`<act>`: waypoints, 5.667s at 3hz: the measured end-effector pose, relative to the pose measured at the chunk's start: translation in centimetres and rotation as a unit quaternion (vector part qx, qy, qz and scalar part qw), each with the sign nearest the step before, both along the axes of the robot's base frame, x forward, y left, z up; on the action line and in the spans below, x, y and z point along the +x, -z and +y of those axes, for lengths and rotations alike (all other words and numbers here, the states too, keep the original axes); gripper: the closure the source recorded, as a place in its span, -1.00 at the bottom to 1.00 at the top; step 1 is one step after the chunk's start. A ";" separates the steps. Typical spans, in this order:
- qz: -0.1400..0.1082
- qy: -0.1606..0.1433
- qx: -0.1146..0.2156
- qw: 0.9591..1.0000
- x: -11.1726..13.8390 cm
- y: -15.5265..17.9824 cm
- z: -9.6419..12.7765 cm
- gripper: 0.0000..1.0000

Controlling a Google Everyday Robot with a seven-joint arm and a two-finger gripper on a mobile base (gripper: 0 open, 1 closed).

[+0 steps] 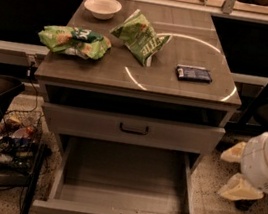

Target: Close middle drawer

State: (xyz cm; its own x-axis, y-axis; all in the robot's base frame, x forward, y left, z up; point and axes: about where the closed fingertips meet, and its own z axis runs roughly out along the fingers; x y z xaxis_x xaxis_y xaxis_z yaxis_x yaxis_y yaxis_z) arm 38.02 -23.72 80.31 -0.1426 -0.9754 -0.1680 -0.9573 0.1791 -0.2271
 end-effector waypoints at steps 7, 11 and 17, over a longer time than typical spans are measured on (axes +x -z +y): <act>0.161 0.033 -0.089 0.982 -9.8 28.8 -1.8 1.00; 0.177 -0.114 -0.113 0.971 -9.3 41.3 0.4 1.00; 0.079 -0.176 -0.128 0.973 -1.0 44.2 2.2 1.00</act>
Offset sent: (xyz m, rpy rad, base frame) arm -0.0528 -0.0025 -0.1571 -0.0493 0.2515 -0.0202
